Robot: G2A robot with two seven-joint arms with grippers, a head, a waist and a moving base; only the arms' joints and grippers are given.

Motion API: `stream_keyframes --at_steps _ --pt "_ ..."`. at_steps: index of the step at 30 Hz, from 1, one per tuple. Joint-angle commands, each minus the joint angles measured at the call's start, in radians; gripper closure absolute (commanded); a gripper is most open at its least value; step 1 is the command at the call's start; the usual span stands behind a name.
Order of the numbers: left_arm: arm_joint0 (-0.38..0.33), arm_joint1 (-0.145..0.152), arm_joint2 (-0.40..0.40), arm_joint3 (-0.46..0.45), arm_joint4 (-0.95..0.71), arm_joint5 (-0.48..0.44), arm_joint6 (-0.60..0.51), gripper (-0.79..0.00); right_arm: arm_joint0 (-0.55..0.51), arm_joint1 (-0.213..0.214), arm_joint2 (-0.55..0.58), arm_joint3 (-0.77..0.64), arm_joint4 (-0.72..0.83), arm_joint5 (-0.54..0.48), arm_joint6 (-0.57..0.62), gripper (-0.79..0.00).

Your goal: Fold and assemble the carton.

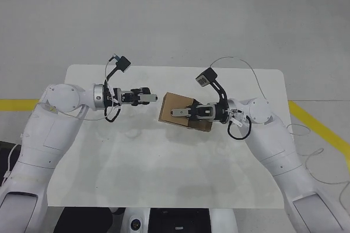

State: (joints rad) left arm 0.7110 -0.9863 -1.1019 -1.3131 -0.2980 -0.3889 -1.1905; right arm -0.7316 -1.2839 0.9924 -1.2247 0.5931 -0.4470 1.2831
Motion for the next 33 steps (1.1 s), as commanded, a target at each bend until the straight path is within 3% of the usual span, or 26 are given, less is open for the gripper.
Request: stream_keyframes --at_steps 1,14,33 --pt "0.001 0.001 0.000 -0.009 0.024 -0.001 0.004 -0.785 0.002 -0.002 -0.004 -0.007 0.007 -0.001 0.006 0.000" --pt "0.025 0.003 0.029 -0.095 0.087 -0.022 -0.014 -0.785 0.019 -0.011 -0.018 -0.019 0.015 -0.012 -0.002 0.000" --pt "0.023 0.007 0.015 -0.073 0.086 -0.020 0.003 -0.785 0.015 -0.008 -0.008 0.042 -0.012 0.006 0.010 0.000"
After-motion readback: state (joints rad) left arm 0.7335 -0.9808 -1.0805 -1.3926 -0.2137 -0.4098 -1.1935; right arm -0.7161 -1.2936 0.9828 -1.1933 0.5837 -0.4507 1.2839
